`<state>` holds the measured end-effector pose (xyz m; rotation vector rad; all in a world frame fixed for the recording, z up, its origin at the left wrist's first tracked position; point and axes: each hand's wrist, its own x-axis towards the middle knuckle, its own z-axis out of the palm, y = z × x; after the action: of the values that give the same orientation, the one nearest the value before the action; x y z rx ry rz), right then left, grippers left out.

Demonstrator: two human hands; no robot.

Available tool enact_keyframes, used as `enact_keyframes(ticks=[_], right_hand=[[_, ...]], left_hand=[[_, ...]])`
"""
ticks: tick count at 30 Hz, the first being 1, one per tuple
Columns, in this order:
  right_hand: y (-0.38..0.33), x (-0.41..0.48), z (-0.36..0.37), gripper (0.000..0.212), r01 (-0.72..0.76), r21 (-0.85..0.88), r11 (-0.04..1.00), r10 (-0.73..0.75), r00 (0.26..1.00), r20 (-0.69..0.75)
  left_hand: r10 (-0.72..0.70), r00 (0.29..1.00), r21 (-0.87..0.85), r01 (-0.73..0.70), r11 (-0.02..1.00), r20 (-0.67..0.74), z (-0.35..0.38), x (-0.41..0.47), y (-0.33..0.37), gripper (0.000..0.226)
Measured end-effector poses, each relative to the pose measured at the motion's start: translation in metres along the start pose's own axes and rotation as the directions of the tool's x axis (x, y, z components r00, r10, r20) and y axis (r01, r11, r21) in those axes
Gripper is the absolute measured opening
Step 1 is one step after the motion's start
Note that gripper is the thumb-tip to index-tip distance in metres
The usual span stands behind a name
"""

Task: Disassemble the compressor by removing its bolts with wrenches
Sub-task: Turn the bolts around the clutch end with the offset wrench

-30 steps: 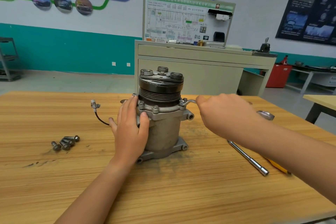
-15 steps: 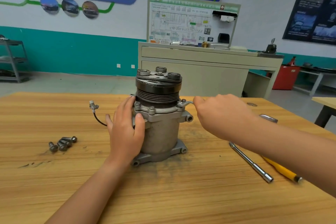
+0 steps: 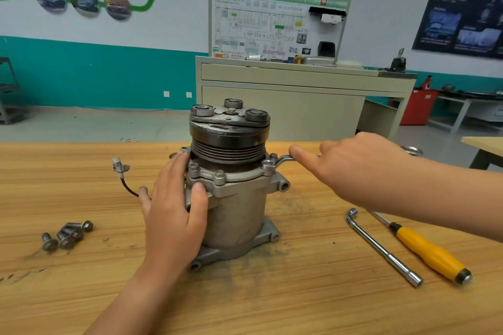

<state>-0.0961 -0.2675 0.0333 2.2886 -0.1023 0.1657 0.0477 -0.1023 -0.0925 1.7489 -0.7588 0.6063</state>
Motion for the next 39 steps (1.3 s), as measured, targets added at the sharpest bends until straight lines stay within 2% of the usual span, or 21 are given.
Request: enact_keyframes(ticks=[3, 5, 7, 8, 10, 11, 12, 14, 15, 16, 18, 20, 21, 27, 30, 34, 39], right_hand=[[0.009, 0.017, 0.021, 0.054, -0.04, 0.082, 0.996, 0.045, 0.997, -0.055], [0.009, 0.033, 0.038, 0.043, -0.026, 0.149, 0.988, 0.053, 0.983, -0.178], [0.004, 0.051, 0.05, 0.026, 0.03, 0.256, 0.966, 0.078, 0.913, -0.401], [0.001, 0.06, 0.053, 0.022, 0.065, 0.256, 0.964, 0.068, 0.875, -0.479], [-0.002, 0.065, 0.054, 0.021, 0.112, 0.243, 0.964, 0.042, 0.833, -0.552], [0.001, 0.061, 0.051, 0.022, 0.101, 0.293, 0.951, 0.087, 0.821, -0.565], [0.005, 0.055, 0.048, 0.024, 0.06, 0.391, 0.919, 0.191, 0.797, -0.573], [0.01, 0.03, 0.037, 0.03, -0.041, 0.628, 0.777, 0.465, 0.709, -0.529], [0.01, 0.016, 0.031, 0.035, -0.052, 0.682, 0.73, 0.518, 0.692, -0.502], [0.007, 0.002, 0.027, 0.038, -0.057, 0.678, 0.733, 0.504, 0.715, -0.484], [-0.003, -0.023, 0.02, 0.041, -0.078, 0.593, 0.802, 0.372, 0.842, -0.392], [-0.012, -0.037, 0.015, 0.051, -0.163, 0.497, 0.852, 0.292, 0.937, -0.193], [-0.014, -0.038, 0.015, 0.055, -0.2, 0.473, 0.858, 0.285, 0.952, -0.115], [-0.027, -0.025, 0.009, 0.056, -0.249, 0.452, 0.856, 0.276, 0.961, 0.006], [-0.029, -0.02, -0.008, 0.056, -0.287, 0.332, 0.899, 0.265, 0.958, 0.108], [-0.034, -0.01, -0.034, 0.06, -0.184, 0.167, 0.969, 0.157, 0.974, 0.162], [-0.031, -0.01, -0.023, 0.058, -0.118, 0.08, 0.99, 0.109, 0.988, 0.109]], left_hand=[[-0.011, 1.0, -0.004, 0.011, 1.0, 0.005, 0.0, 0.0, 0.001, 0.065], [-0.012, 1.0, -0.009, 0.012, 1.0, 0.004, -0.001, 0.001, 0.002, 0.065], [-0.012, 1.0, -0.007, 0.012, 1.0, 0.002, -0.001, 0.001, 0.002, 0.065], [-0.012, 1.0, -0.006, 0.012, 1.0, 0.001, 0.0, 0.001, 0.002, 0.065], [-0.019, 1.0, -0.014, 0.019, 1.0, 0.005, 0.0, 0.0, 0.003, 0.065], [-0.023, 1.0, -0.019, 0.023, 1.0, 0.01, -0.001, 0.0, 0.003, 0.065], [-0.025, 1.0, -0.023, 0.025, 0.999, 0.014, -0.001, 0.0, 0.003, 0.065], [-0.029, 0.999, -0.026, 0.03, 0.999, 0.018, -0.001, -0.001, 0.003, 0.066], [-0.031, 0.999, -0.025, 0.031, 0.999, 0.019, -0.001, -0.001, 0.004, 0.066], [-0.031, 0.999, -0.023, 0.031, 0.999, 0.02, -0.001, -0.001, 0.004, 0.066], [-0.032, 0.999, -0.015, 0.032, 0.999, 0.021, -0.002, -0.001, 0.004, 0.066], [-0.036, 0.999, -0.014, 0.036, 0.999, 0.022, -0.002, -0.001, 0.004, 0.066], [-0.038, 0.999, -0.014, 0.039, 0.999, 0.021, -0.002, -0.001, 0.004, 0.066], [-0.051, 0.999, -0.013, 0.051, 0.999, 0.016, -0.002, -0.002, 0.004, 0.067], [-0.053, 0.998, -0.015, 0.053, 0.998, 0.016, -0.002, -0.002, 0.004, 0.067], [-0.059, 0.998, -0.019, 0.06, 0.998, 0.022, -0.001, -0.002, 0.004, 0.066], [-0.061, 0.998, -0.012, 0.061, 0.998, 0.026, -0.002, -0.002, 0.005, 0.067]])
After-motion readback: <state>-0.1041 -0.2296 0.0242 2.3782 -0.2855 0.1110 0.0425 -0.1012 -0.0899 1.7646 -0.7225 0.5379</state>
